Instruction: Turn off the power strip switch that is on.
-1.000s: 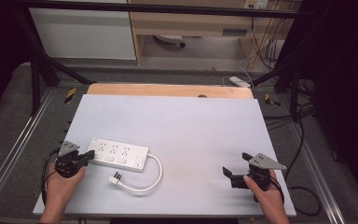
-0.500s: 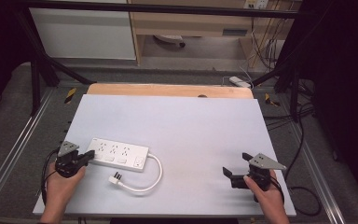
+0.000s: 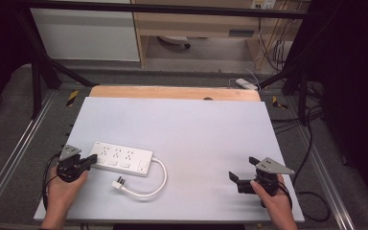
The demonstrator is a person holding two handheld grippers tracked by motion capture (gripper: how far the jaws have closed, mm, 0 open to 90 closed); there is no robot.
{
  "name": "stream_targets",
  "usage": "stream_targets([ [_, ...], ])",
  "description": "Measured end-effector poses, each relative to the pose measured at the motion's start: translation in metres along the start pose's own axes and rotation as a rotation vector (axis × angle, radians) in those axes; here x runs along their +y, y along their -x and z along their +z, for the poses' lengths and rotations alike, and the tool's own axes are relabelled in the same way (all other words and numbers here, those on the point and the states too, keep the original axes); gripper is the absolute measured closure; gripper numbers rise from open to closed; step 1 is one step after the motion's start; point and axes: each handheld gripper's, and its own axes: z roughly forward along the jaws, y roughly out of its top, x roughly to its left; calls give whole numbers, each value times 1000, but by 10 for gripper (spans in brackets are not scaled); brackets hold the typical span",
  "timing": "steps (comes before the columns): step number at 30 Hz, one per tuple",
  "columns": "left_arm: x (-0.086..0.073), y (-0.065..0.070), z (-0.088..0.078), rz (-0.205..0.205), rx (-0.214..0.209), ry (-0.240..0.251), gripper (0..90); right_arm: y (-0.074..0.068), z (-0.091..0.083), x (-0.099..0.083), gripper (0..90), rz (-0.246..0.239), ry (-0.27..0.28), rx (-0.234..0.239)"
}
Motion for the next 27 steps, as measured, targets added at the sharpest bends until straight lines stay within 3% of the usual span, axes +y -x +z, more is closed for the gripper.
stream_targets([
  [27, -1, 0, 1, 2, 4, -1, 900, 2, -1, 0, 23, 8, 7, -5],
])
